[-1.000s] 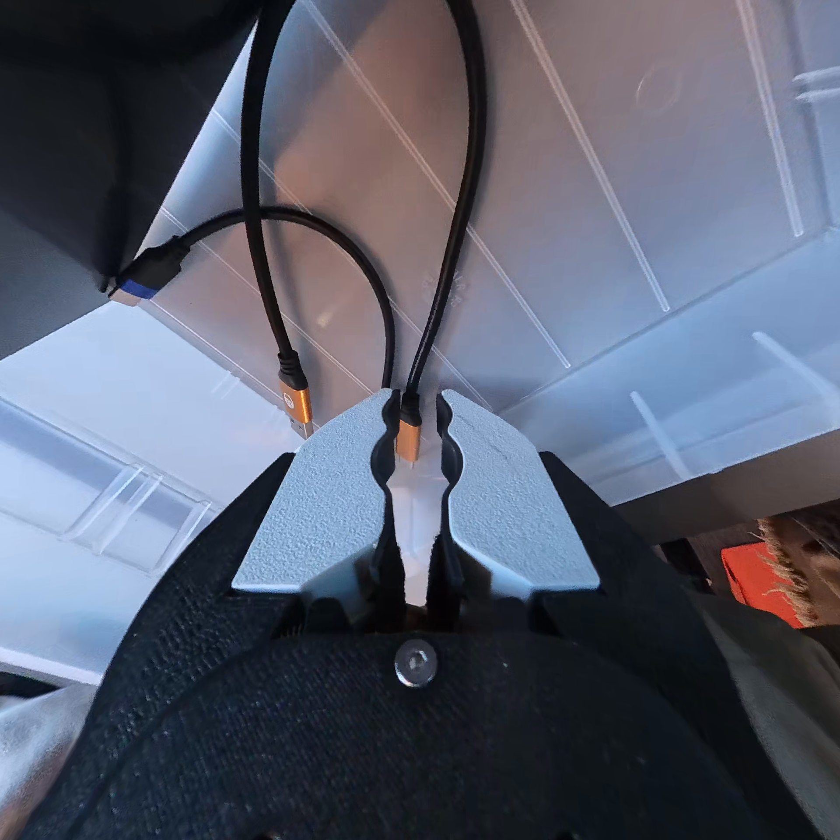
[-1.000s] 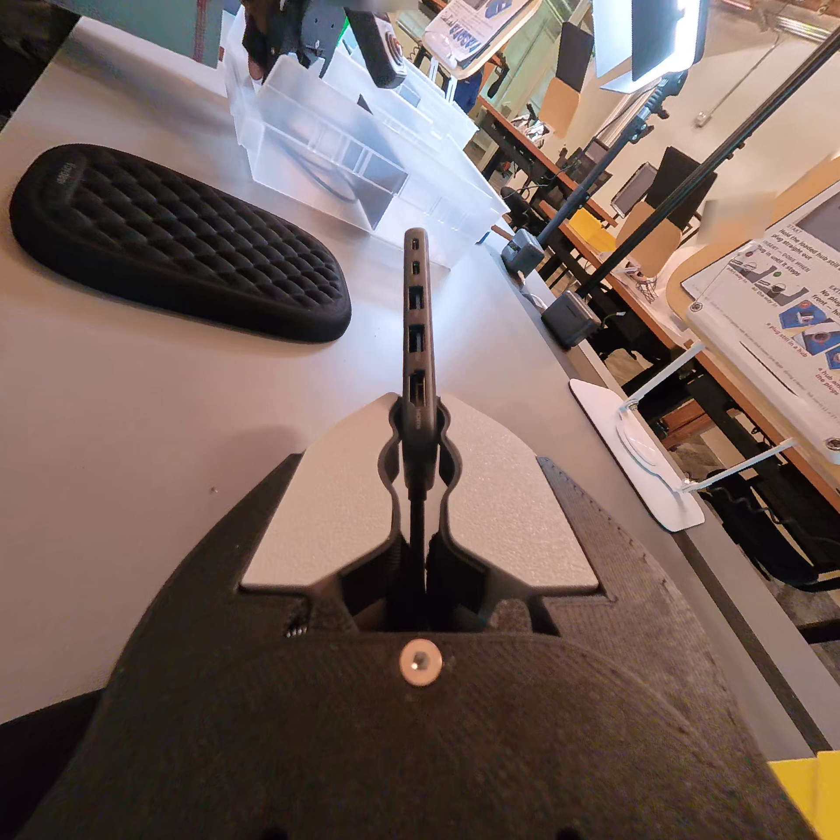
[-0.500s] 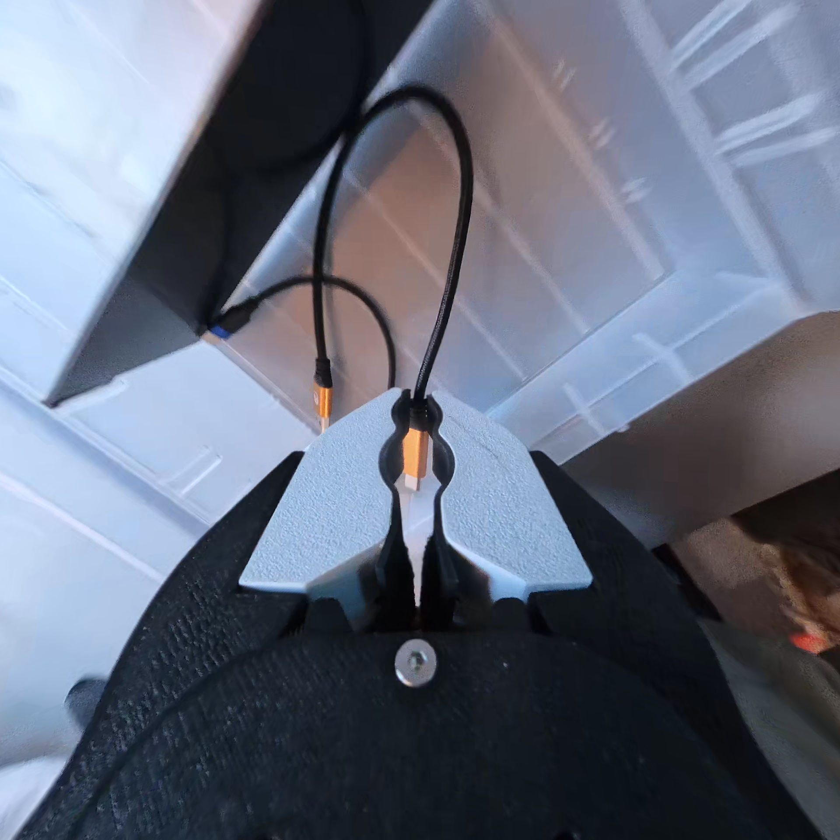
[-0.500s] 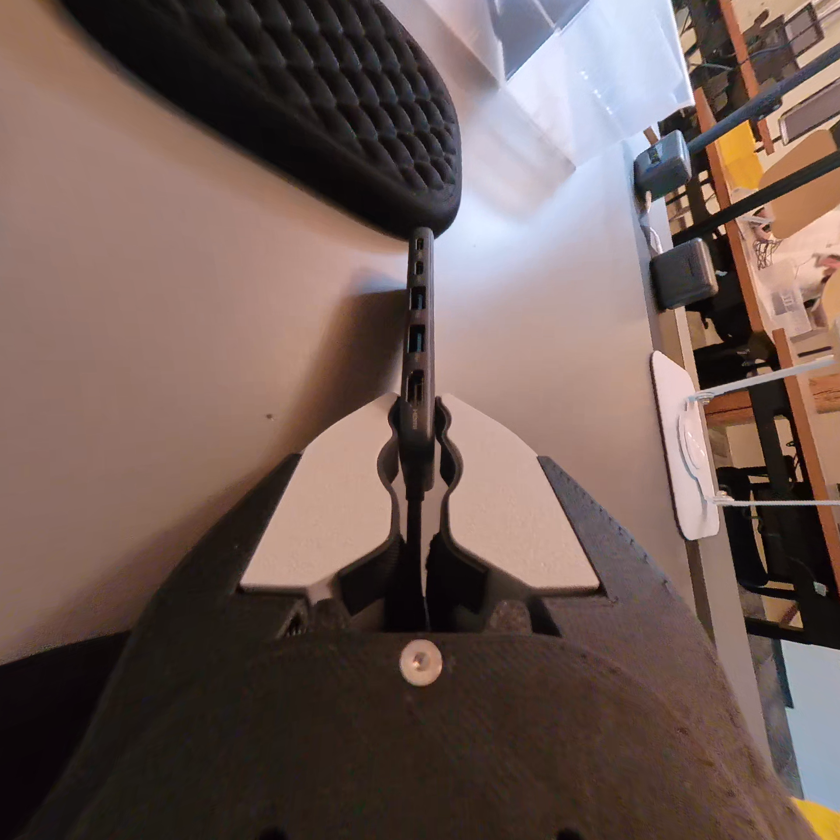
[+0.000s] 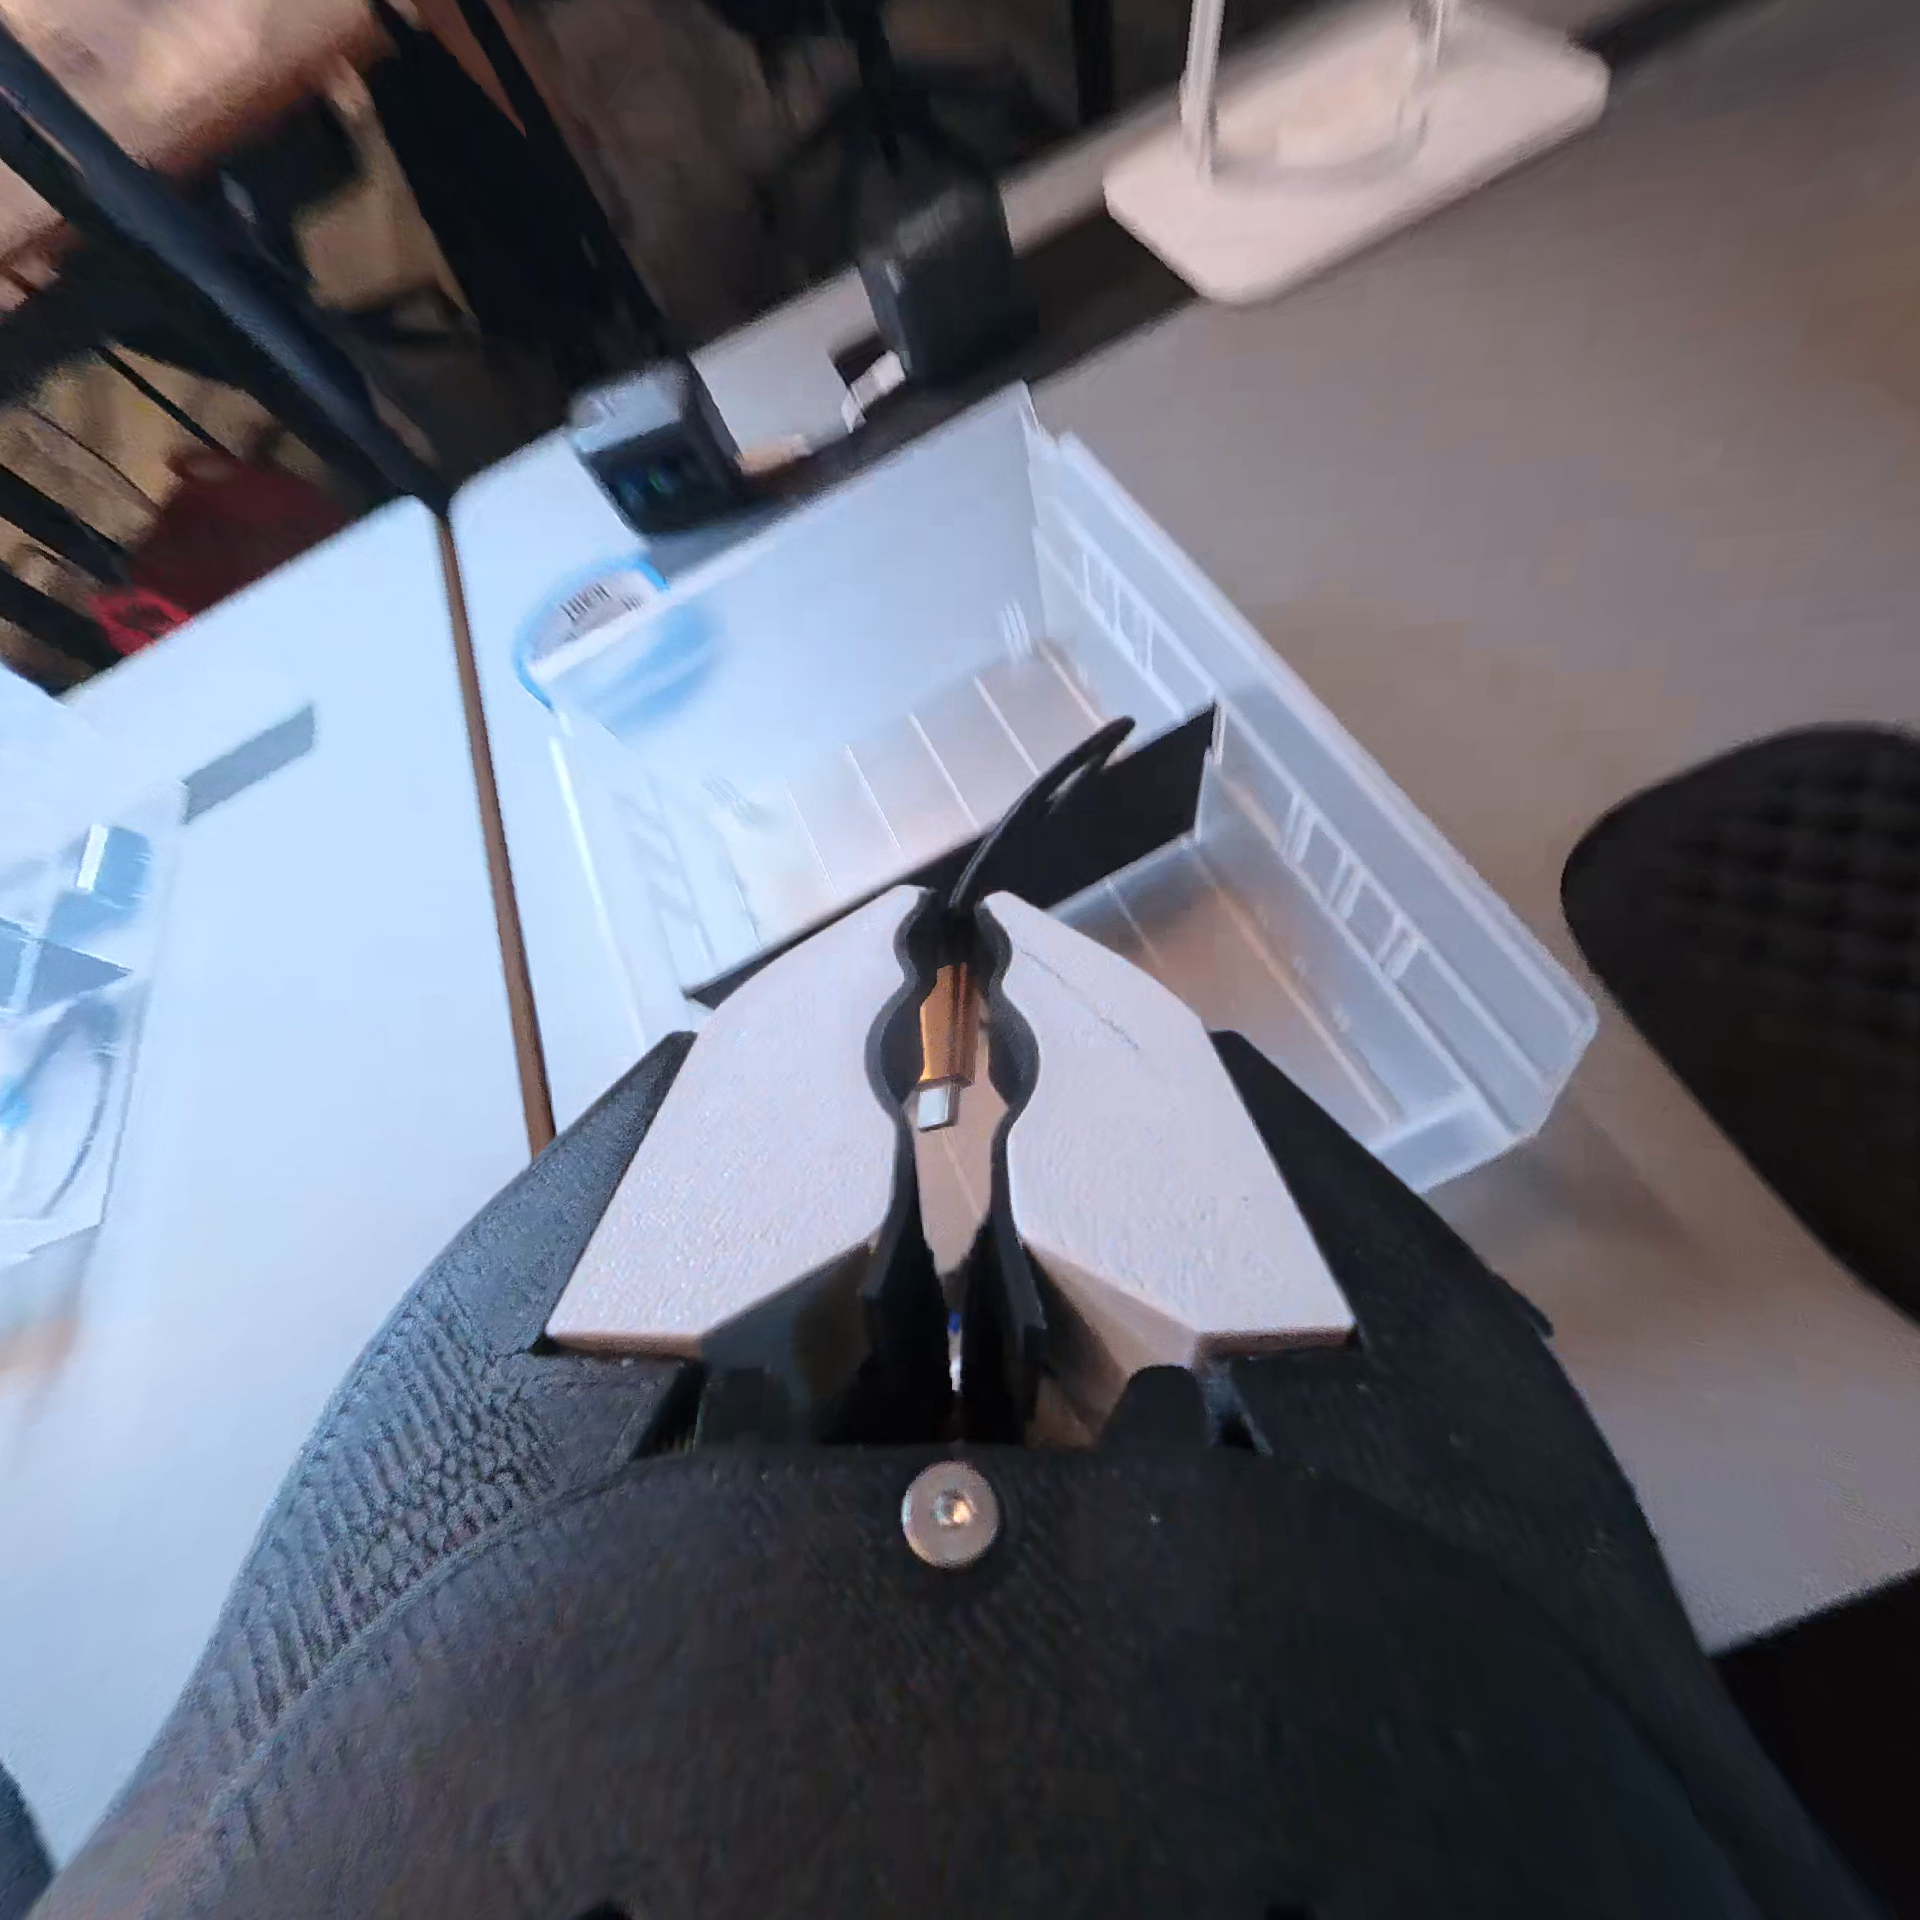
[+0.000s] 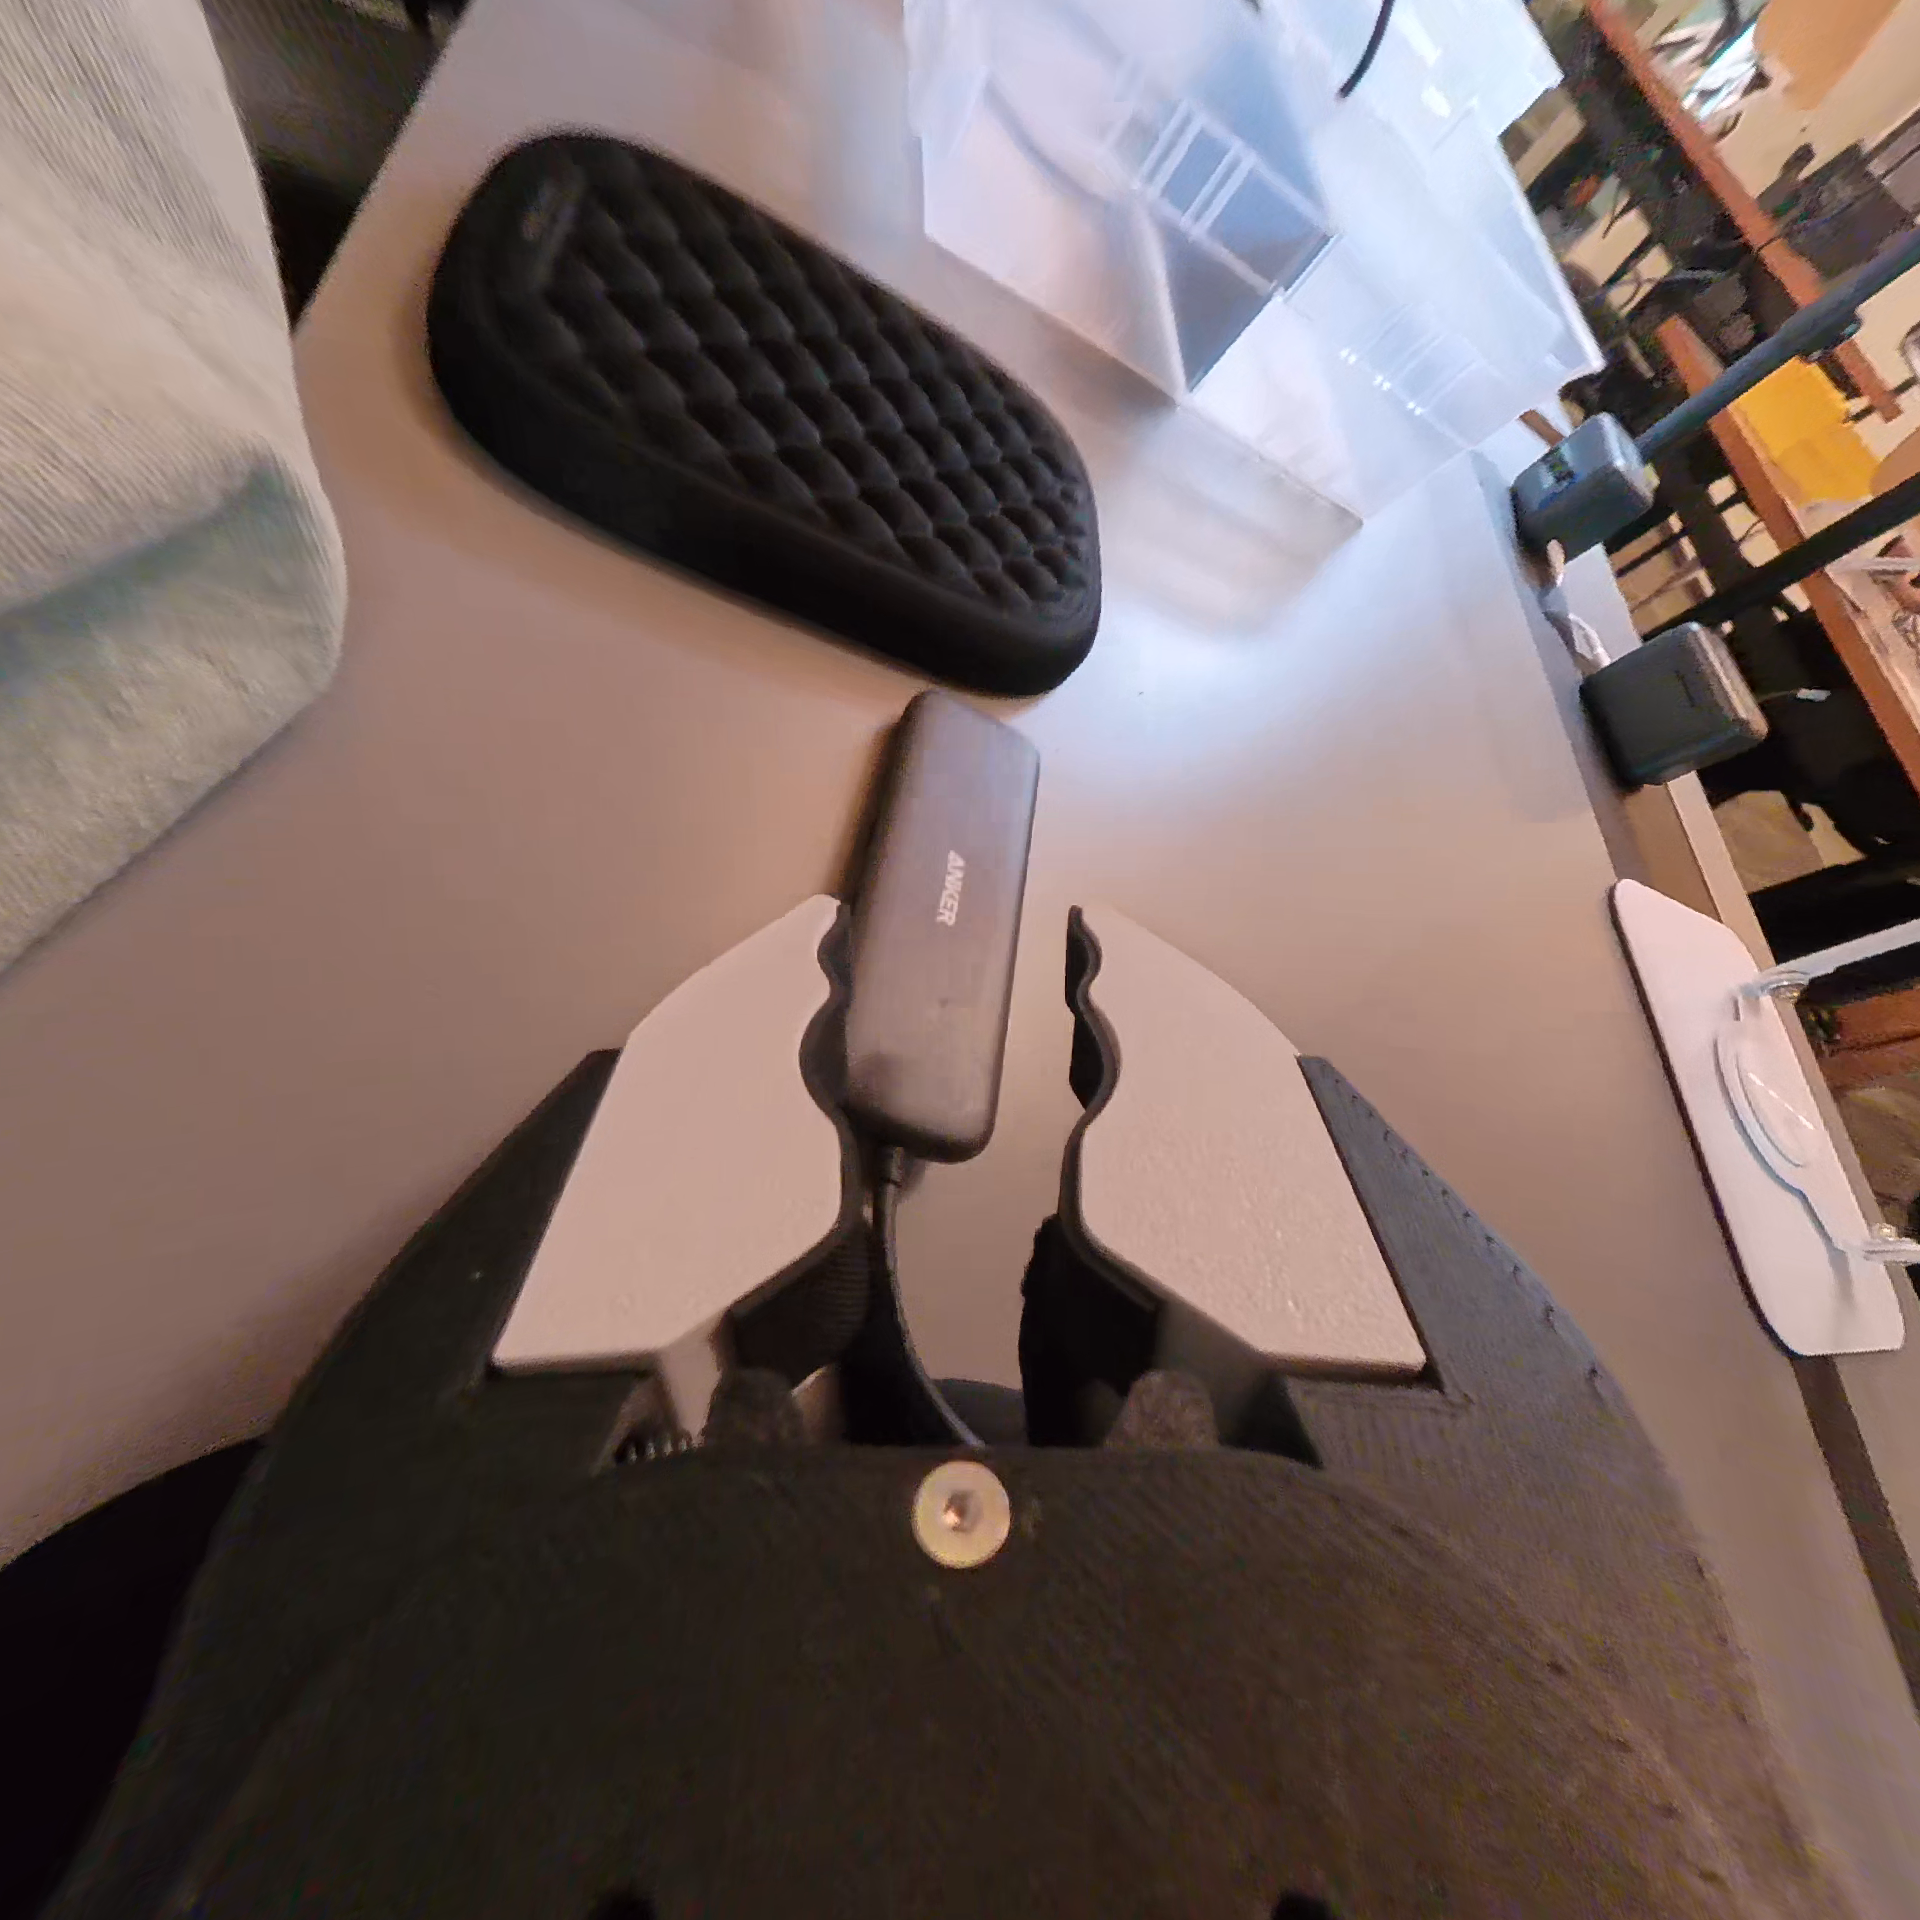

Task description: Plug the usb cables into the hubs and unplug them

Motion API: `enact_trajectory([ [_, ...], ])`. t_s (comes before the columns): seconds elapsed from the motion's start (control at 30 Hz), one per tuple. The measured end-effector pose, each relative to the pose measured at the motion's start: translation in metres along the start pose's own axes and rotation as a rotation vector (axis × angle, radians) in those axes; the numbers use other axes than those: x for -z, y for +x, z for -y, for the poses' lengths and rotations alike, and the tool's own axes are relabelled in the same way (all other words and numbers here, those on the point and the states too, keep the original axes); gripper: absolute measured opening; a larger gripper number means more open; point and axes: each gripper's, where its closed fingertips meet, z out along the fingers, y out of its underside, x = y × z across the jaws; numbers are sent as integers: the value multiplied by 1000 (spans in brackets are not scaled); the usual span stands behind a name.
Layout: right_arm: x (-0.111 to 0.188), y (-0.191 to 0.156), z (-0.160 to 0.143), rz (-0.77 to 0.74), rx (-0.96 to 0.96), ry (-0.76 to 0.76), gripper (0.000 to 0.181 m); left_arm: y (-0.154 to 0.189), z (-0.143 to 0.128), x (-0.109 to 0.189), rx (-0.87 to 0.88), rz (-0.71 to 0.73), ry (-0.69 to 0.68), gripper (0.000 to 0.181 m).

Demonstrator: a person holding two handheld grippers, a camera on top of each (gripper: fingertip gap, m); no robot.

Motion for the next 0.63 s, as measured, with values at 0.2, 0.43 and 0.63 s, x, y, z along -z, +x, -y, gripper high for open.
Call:
enact_trajectory([
  [0.2, 16, 10, 21, -57, -73, 154, 41, 2, 59, 48, 73, 75, 397, 6],
  [0.43, 26, 38, 67, -192, -173, 371, 43, 69, 121, 84, 41, -82, 770, 6],
  [0.63, 22, 70, 106, -303, -248, 497, 52, 144, 152, 88, 60, -358, 928, 7],
])
